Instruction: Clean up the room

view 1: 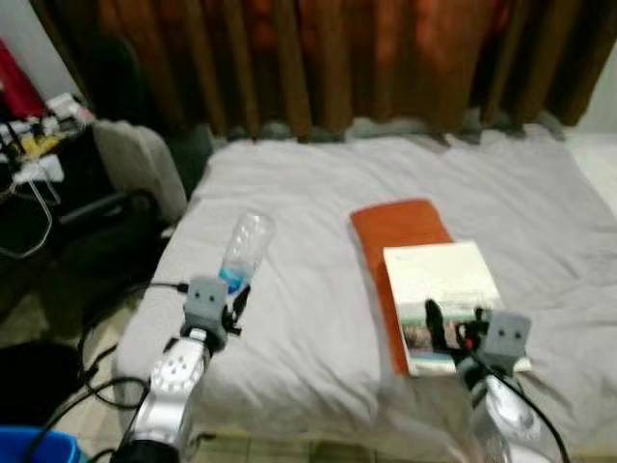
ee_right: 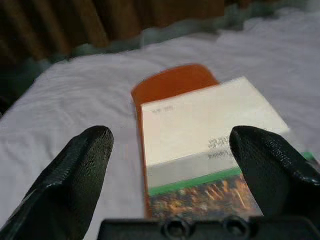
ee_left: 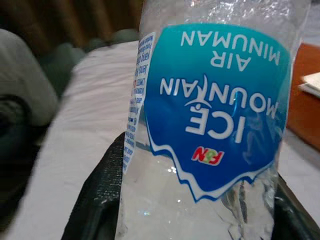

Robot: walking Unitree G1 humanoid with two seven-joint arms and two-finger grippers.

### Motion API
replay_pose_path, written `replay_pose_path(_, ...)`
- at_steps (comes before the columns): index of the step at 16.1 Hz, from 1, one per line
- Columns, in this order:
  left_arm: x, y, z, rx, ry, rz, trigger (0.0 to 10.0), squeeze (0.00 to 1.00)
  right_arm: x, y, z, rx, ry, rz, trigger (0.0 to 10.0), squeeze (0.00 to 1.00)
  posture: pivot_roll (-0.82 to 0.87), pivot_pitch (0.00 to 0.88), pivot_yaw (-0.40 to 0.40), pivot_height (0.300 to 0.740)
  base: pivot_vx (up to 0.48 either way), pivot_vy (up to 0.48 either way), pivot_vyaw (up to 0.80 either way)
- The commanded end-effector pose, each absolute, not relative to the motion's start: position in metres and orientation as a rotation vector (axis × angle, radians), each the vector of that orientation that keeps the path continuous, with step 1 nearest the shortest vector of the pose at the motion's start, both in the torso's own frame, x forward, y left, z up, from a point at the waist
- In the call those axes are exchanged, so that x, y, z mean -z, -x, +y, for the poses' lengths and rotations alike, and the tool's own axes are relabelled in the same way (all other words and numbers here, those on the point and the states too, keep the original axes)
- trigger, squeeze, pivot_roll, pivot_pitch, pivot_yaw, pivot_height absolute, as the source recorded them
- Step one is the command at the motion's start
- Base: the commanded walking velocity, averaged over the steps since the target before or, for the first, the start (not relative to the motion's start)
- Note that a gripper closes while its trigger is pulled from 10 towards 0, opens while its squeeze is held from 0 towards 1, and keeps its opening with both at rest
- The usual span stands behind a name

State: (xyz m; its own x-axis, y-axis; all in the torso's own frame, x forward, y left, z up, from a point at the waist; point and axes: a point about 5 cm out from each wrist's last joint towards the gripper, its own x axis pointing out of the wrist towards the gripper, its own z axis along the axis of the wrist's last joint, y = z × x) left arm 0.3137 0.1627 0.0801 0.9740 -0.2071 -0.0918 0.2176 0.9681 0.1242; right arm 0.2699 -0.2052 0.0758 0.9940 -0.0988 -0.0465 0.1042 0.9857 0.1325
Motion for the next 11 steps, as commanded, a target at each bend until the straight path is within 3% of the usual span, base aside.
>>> replay_pose_path(1, -0.085, -0.321, 0.148, 0.288, -0.154, 0.090, 10.0, 0.00, -0.077, -0.265, -0.208, 0.146, -0.122, 0.005, 10.0, 0.00, -0.10, 0.000, 0.117, 0.740, 0.000, 0.000, 0.00)
replay_pose_path(5, -0.080, -0.320, 0.142, 0.282, -0.125, 0.100, 10.0, 0.00, -0.073, -0.260, -0.206, 0.151, -0.122, 0.006, 10.0, 0.00, -0.12, 0.000, 0.093, 0.740, 0.000, 0.000, 0.00)
replay_pose_path(9, -0.074, -0.312, 0.138, 0.224, -0.050, 0.098, 10.0, 0.00, -0.065, -0.254, -0.205, 0.098, -0.117, 0.042, 10.0, 0.00, -0.11, 0.000, 0.056, 0.740, 0.000, 0.000, 0.71)
replay_pose_path(11, -0.068, -0.305, 0.143, 0.167, -0.019, 0.100, 10.0, 0.00, -0.065, -0.259, -0.206, 0.058, -0.094, 0.050, 10.0, 0.00, -0.08, 0.000, 0.011, 0.740, 0.156, -0.339, 0.62)
